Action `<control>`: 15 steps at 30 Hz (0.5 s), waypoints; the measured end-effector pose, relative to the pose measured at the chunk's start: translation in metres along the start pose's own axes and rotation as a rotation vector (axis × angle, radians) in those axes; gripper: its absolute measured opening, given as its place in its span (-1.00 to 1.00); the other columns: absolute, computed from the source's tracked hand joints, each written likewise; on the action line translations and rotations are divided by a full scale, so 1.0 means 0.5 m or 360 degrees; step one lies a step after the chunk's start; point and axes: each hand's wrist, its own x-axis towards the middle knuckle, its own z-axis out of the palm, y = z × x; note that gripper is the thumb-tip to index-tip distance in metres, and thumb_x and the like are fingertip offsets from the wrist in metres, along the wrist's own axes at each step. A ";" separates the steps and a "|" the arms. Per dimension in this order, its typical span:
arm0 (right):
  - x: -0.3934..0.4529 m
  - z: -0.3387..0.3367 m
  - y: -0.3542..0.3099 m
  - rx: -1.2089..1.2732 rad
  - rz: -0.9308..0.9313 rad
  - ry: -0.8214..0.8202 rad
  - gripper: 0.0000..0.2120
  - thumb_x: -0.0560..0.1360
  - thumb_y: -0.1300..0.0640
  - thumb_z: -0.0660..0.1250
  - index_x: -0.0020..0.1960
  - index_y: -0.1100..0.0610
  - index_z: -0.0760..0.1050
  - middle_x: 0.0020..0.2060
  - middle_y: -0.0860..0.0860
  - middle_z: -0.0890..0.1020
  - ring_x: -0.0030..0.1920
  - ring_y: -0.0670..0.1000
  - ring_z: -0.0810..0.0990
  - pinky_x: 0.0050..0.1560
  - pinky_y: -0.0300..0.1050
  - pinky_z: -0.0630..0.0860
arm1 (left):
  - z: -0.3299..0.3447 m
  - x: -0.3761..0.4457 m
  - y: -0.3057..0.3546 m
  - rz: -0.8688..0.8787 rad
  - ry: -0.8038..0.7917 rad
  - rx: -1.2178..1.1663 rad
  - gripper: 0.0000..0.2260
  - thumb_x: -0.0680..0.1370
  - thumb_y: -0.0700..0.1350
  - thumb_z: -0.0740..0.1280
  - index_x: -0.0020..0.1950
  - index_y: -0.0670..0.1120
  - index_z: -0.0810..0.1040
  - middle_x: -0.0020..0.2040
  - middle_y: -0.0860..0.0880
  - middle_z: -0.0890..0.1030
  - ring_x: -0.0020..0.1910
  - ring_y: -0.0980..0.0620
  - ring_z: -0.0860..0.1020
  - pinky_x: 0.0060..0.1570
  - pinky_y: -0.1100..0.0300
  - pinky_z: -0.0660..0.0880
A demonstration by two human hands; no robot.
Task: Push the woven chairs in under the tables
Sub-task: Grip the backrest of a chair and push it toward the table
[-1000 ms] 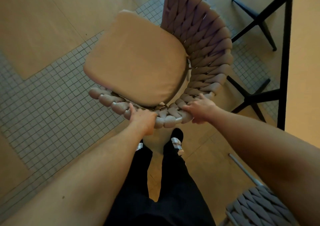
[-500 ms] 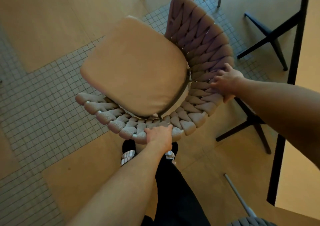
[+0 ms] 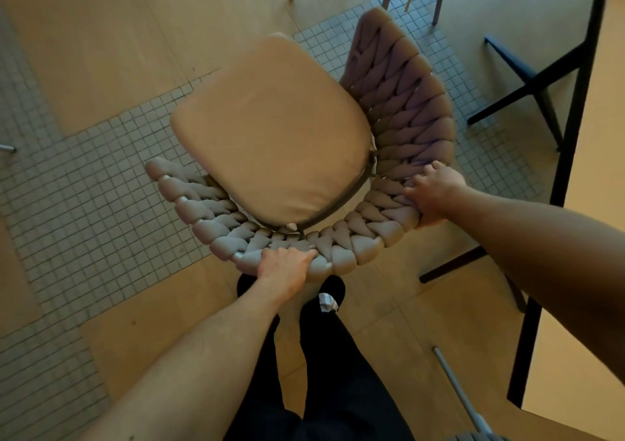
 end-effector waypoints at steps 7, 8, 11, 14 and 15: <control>-0.045 0.007 -0.119 0.0249 0.0022 -0.0015 -0.32 0.47 -0.49 0.20 0.39 -0.05 0.45 0.20 0.03 0.58 0.20 0.14 0.51 0.18 0.04 0.41 | -0.014 -0.028 -0.132 0.0132 -0.0022 0.0375 -0.52 0.66 -0.08 0.16 0.56 0.23 0.19 0.29 -0.03 0.55 0.25 -0.11 0.52 0.15 -0.07 0.40; -0.051 0.004 -0.138 0.0301 0.0019 -0.0019 -0.31 0.47 -0.49 0.20 0.39 -0.03 0.45 0.20 0.04 0.58 0.21 0.15 0.51 0.16 0.04 0.41 | -0.020 -0.032 -0.150 0.0134 -0.0021 0.0470 -0.52 0.66 -0.06 0.17 0.56 0.23 0.18 0.29 -0.02 0.55 0.25 -0.09 0.52 0.17 -0.07 0.39; -0.064 -0.015 -0.202 0.0472 0.0054 -0.0052 -0.30 0.45 -0.49 0.23 0.36 0.00 0.46 0.20 0.05 0.60 0.22 0.18 0.53 0.17 0.07 0.41 | -0.042 -0.037 -0.211 0.0102 0.0045 0.0730 -0.61 0.66 0.03 0.18 0.48 0.27 0.30 0.26 0.05 0.59 0.24 -0.07 0.54 0.29 -0.12 0.30; -0.068 -0.043 -0.273 0.0649 0.0105 -0.0047 -0.30 0.44 -0.49 0.25 0.33 0.02 0.48 0.19 0.05 0.62 0.20 0.17 0.56 0.19 0.09 0.43 | -0.063 -0.035 -0.273 -0.0047 0.0065 0.0884 -0.70 0.65 0.04 0.22 0.37 0.29 0.43 0.29 0.04 0.58 0.36 -0.08 0.47 0.45 -0.35 0.02; -0.070 -0.053 -0.294 0.0698 0.0123 -0.0040 -0.30 0.45 -0.48 0.25 0.33 0.03 0.48 0.19 0.05 0.62 0.20 0.17 0.57 0.21 0.10 0.44 | -0.071 -0.033 -0.292 -0.0101 0.0063 0.0892 -0.69 0.65 0.04 0.24 0.38 0.30 0.43 0.33 0.04 0.54 0.41 -0.07 0.41 0.45 -0.42 -0.06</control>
